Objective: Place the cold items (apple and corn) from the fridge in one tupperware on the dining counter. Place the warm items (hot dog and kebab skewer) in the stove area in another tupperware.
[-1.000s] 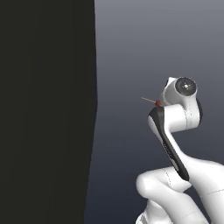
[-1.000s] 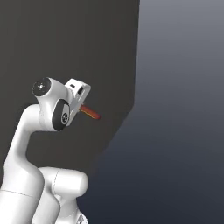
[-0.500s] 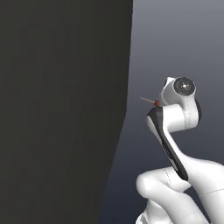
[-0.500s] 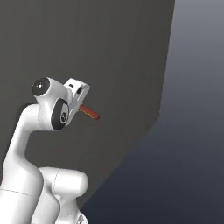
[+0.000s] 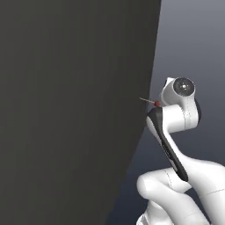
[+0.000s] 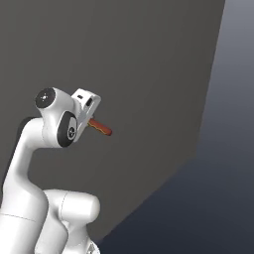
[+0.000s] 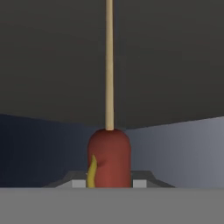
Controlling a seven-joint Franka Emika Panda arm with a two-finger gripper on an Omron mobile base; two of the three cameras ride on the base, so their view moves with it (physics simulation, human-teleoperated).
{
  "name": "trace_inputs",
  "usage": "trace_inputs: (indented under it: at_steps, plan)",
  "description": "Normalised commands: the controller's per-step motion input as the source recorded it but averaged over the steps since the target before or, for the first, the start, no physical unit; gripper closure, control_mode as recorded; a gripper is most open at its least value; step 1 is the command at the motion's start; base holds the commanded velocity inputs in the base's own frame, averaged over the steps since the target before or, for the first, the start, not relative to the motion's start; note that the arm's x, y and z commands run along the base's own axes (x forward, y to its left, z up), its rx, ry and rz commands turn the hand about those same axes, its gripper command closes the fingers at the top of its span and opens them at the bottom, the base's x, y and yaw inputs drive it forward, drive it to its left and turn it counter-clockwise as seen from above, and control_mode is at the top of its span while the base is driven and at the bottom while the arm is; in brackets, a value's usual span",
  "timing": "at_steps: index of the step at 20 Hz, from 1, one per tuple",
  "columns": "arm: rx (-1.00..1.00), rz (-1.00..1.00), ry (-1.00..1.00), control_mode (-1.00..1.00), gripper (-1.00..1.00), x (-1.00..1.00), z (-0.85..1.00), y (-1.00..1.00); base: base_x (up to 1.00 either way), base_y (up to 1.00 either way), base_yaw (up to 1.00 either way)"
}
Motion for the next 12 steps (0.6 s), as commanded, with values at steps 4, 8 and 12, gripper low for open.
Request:
trace_inputs:
  at_steps: [4, 8, 12]
  plan:
    - [0.0, 0.0, 0.0, 1.0, 1.0, 0.0, 0.0, 0.0, 0.99, -0.63, 0.31]
    - [0.0, 0.0, 0.0, 1.0, 1.0, 0.0, 0.0, 0.0, 0.97, -0.65, 0.31]
    - [0.0, 0.0, 0.0, 1.0, 1.0, 0.0, 0.0, 0.0, 0.98, -0.6, 0.35]
